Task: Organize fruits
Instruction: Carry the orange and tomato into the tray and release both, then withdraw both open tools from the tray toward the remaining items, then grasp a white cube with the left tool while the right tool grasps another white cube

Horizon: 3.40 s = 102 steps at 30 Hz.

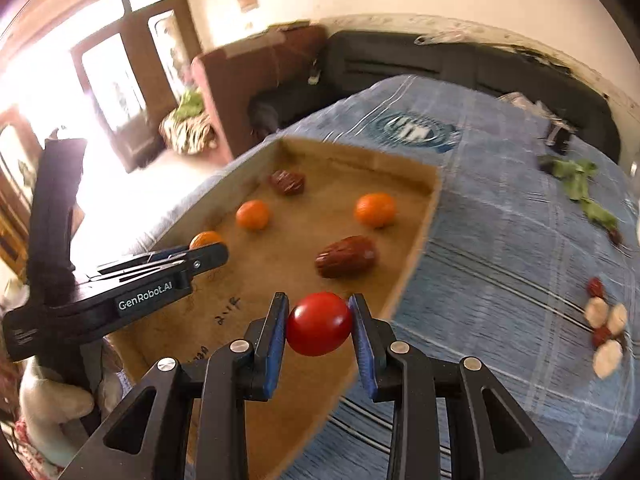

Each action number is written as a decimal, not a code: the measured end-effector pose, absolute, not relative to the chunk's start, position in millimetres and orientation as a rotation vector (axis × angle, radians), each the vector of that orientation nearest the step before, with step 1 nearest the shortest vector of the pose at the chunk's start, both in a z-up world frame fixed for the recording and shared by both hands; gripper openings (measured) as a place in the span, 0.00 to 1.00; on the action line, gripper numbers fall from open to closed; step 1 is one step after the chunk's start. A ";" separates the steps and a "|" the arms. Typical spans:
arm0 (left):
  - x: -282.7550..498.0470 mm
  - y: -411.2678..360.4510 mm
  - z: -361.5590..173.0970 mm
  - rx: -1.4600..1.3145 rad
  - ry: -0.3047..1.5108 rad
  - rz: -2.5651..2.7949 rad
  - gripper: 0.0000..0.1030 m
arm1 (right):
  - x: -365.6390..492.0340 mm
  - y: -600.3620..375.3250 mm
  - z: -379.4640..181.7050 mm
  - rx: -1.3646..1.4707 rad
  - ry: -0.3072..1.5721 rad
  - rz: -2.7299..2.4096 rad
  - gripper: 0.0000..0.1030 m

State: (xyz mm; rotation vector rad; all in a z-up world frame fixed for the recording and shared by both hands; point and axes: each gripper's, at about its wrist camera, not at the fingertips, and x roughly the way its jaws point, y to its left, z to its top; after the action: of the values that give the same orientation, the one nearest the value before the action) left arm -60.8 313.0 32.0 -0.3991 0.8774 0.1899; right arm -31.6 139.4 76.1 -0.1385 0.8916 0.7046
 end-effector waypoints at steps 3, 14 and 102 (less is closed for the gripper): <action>-57.0 316.9 27.7 -0.411 0.899 0.194 0.29 | -25.8 155.9 63.3 -0.176 0.920 0.702 0.33; -56.3 318.7 26.5 -0.441 0.896 0.174 0.30 | -20.5 187.7 48.8 -0.260 0.946 0.691 0.34; -12.4 74.0 72.0 -0.014 0.864 -0.088 0.72 | 4.7 -197.1 68.3 0.310 0.859 0.186 0.71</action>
State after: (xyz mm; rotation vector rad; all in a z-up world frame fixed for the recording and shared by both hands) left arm -12.4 74.0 72.0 -0.0135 0.8637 -0.0877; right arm 4.7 -197.1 68.3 0.3104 0.8586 0.1860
